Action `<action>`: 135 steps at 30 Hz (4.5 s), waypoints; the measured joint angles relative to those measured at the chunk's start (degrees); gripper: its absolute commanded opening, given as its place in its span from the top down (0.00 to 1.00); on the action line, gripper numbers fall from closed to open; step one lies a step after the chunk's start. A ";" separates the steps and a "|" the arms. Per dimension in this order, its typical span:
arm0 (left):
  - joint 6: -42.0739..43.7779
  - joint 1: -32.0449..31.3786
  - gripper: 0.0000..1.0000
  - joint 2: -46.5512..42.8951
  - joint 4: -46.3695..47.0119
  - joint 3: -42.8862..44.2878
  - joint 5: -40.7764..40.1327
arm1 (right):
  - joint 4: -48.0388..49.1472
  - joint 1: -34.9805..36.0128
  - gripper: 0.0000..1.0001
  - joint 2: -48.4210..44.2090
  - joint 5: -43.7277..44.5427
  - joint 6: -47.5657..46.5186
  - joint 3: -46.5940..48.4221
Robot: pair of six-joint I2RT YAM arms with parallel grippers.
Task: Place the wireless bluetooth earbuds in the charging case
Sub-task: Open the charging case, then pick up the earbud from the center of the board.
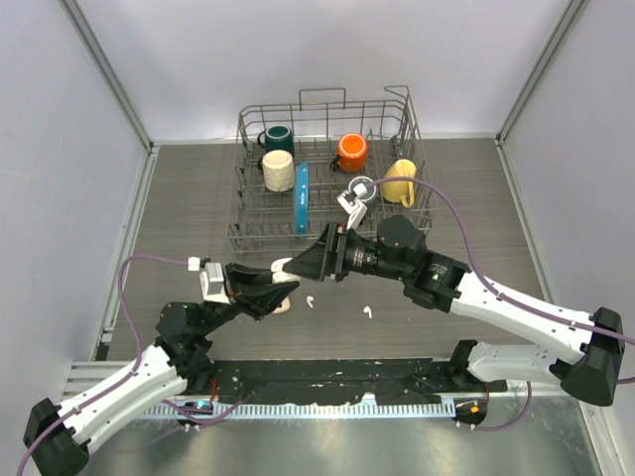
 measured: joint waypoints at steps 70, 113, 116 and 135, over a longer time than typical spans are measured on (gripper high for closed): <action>1.53 -0.20 1.00 -0.70 -2.23 0.37 -1.99 | -5.35 -0.52 0.29 -8.70 7.26 2.34 -4.61; 1.27 -0.20 1.00 -5.22 -7.41 0.37 -3.48 | -35.21 -1.09 0.49 8.24 29.38 -12.52 -11.58; 1.27 -0.20 1.00 -5.29 -7.52 0.37 -3.48 | -33.35 -1.33 0.50 9.60 28.57 -13.05 -12.33; 1.16 -0.20 1.00 -4.79 -8.17 0.37 -3.45 | -25.77 -3.04 0.52 12.13 25.99 -15.06 -18.08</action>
